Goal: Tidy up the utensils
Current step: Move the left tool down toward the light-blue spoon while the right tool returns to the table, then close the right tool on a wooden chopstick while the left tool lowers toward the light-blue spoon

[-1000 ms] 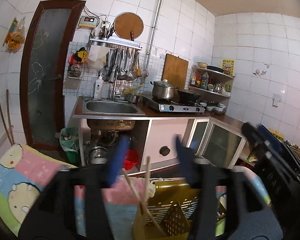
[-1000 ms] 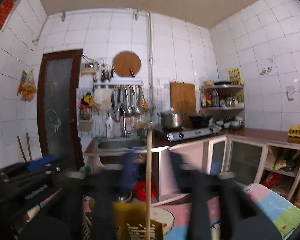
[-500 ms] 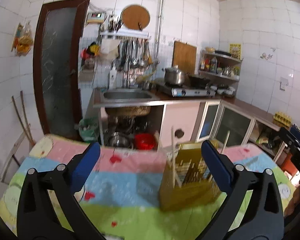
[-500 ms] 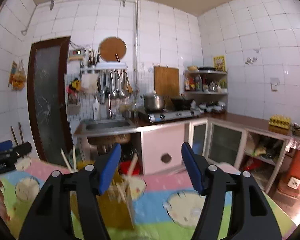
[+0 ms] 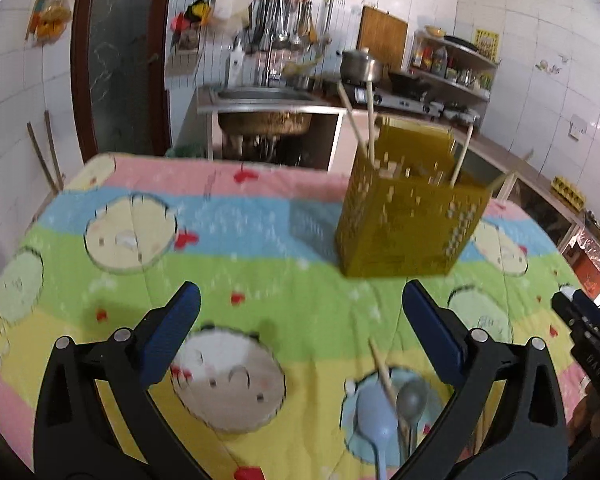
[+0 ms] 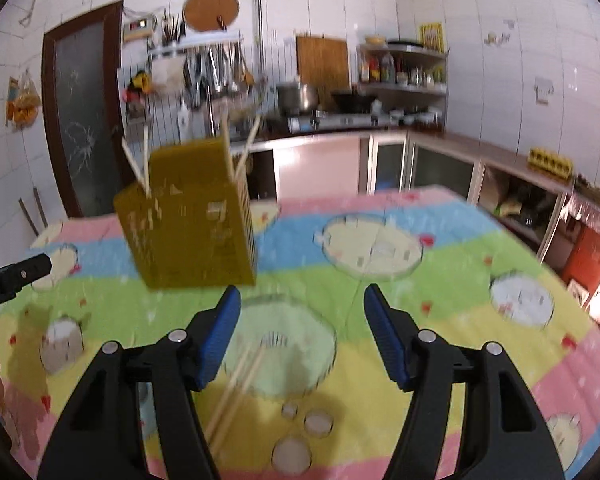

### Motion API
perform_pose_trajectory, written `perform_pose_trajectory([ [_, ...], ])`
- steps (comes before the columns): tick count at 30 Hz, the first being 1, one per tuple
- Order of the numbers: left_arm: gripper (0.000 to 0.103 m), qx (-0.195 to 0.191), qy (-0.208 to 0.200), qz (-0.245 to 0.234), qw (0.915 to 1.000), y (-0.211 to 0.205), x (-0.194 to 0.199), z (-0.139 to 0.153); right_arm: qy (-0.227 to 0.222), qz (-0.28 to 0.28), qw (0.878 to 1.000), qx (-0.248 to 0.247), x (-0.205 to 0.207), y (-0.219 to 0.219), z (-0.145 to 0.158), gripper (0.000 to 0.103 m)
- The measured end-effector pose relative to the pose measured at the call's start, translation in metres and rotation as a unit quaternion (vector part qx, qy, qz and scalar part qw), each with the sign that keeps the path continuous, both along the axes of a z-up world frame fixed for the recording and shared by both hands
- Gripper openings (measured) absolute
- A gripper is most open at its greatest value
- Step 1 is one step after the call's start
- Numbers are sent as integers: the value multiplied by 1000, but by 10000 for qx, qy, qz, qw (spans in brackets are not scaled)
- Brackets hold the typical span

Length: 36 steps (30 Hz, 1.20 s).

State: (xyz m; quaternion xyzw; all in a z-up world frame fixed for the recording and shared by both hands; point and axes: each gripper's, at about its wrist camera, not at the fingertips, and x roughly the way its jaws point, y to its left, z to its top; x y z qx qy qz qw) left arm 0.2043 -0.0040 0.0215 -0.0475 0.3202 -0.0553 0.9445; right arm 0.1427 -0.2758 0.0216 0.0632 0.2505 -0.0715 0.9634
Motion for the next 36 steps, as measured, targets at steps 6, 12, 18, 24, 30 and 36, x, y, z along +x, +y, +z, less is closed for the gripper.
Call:
perform_pose_trajectory([
  [6, 98, 132, 453, -70, 9989, -8, -11, -37, 633, 17, 9979, 125, 4, 12, -39, 64],
  [12, 98, 177, 678, -83, 9975, -12, -16, -57, 994, 64, 9947, 251, 14, 22, -58, 63],
  [18, 98, 179, 796, -43, 9967, -12, -15, -69, 1325, 17, 9908, 259, 22, 26, -67, 63],
  [24, 98, 190, 901, -40, 9957, -14, -14, -75, 1598, 6, 9867, 304, 29, 30, -74, 54],
  [30, 98, 124, 953, -8, 9954, -12, -12, -78, 1799, -45, 9835, 193, 37, 40, -75, 43],
  [36, 98, 131, 1009, -2, 9948, -12, -11, -81, 1785, -96, 9837, 188, 44, 44, -76, 27],
])
